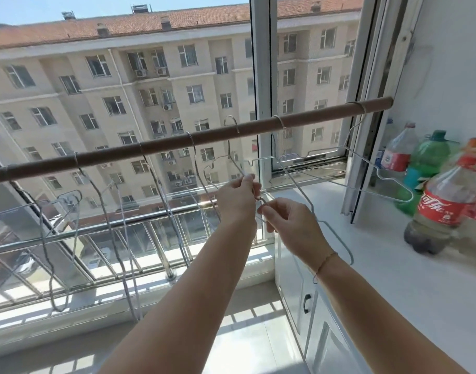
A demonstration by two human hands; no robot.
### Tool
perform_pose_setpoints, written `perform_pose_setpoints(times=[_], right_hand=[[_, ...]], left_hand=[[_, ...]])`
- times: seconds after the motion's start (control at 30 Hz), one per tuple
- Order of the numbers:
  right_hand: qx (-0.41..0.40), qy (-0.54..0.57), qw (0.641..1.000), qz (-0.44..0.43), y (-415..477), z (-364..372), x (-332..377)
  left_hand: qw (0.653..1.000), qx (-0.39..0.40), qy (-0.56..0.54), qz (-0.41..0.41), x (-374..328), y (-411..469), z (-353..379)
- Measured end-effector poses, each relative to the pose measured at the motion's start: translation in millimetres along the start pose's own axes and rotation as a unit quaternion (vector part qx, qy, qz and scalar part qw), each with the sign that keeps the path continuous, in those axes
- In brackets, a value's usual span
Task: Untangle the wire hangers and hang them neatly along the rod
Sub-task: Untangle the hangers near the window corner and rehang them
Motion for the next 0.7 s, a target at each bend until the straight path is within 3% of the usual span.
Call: perform_pose_setpoints(times=[0.2, 0.4, 0.7], right_hand=[[-0.028, 0.029, 0.999, 0.016, 15, 2, 12], [-0.049, -0.002, 0.997, 0.058, 6, 9, -12], [-0.009, -0.071, 0.996, 0.057, 5, 1, -39]], left_hand=[[1.0, 0.004, 0.01, -0.008, -13, 14, 5], [0.999, 0.002, 0.02, -0.048, 21, 16, -8], [0.984, 0.038, 0.167, -0.056, 95, -23, -45]])
Point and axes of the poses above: each hand's wrist, its own y-axis towards the middle knuckle, its own z-axis out of the palm, x = y × z, the point moved 1 cm from there along y, towards the middle knuckle, and after that the axes turned 10 degrees about x, right-handed, at the moved point
